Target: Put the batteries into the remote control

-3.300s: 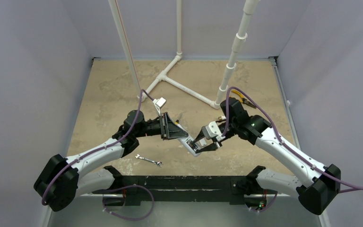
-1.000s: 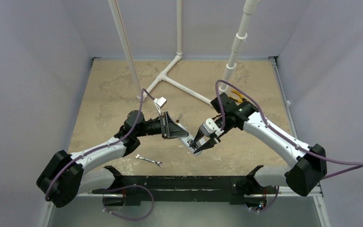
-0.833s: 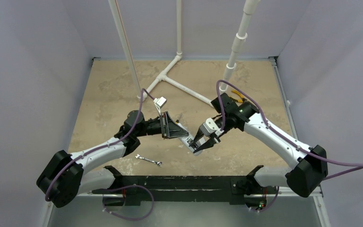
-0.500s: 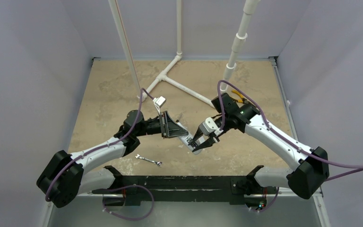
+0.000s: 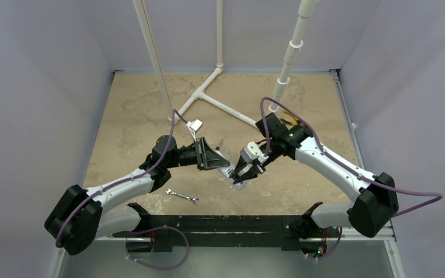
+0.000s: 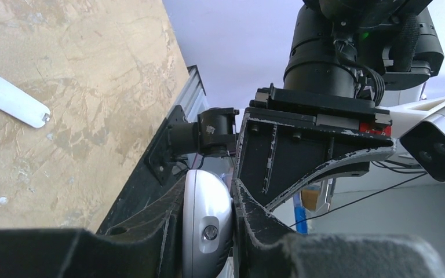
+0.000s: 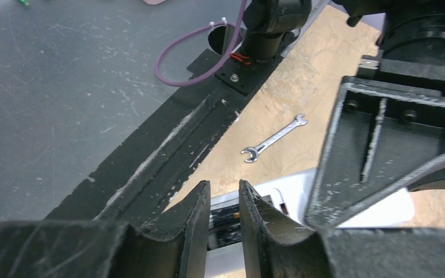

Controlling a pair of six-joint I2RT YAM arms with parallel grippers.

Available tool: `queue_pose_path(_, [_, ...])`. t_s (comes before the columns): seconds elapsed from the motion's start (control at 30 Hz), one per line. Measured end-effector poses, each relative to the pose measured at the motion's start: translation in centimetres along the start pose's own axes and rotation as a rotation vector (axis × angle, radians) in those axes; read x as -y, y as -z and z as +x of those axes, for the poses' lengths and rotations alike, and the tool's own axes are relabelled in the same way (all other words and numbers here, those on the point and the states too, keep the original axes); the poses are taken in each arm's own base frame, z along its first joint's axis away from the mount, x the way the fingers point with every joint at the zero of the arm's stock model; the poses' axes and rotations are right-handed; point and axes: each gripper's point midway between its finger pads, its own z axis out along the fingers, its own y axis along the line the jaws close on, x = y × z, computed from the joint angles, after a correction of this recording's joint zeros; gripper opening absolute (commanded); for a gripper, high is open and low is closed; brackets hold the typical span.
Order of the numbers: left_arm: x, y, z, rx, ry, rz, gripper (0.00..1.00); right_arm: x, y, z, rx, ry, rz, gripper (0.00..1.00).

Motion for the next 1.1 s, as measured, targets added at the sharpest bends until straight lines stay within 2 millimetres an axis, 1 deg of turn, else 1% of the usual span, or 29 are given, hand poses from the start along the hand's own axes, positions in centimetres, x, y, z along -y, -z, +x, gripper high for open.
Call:
queue_pose_path(0.1, [0.0, 0.1, 0.3, -0.011, 0.004, 0.001, 0.00, 0.6, 0.0, 0.0, -0.001, 0.031, 0.012, 0.14])
queue_pose_path(0.17, [0.3, 0.2, 0.5, -0.020, 0.009, 0.010, 0.00, 1.1, 0.1, -0.1, -0.004, 0.055, 0.025, 0.13])
queue_pose_path(0.5, [1.5, 0.7, 0.4, -0.013, -0.002, 0.028, 0.00, 1.6, 0.4, -1.3, 0.005, 0.153, 0.083, 0.13])
queue_pose_path(1.1, [1.4, 0.2, 0.2, -0.025, -0.001, 0.039, 0.00, 1.9, 0.8, -2.1, 0.010, 0.158, 0.119, 0.13])
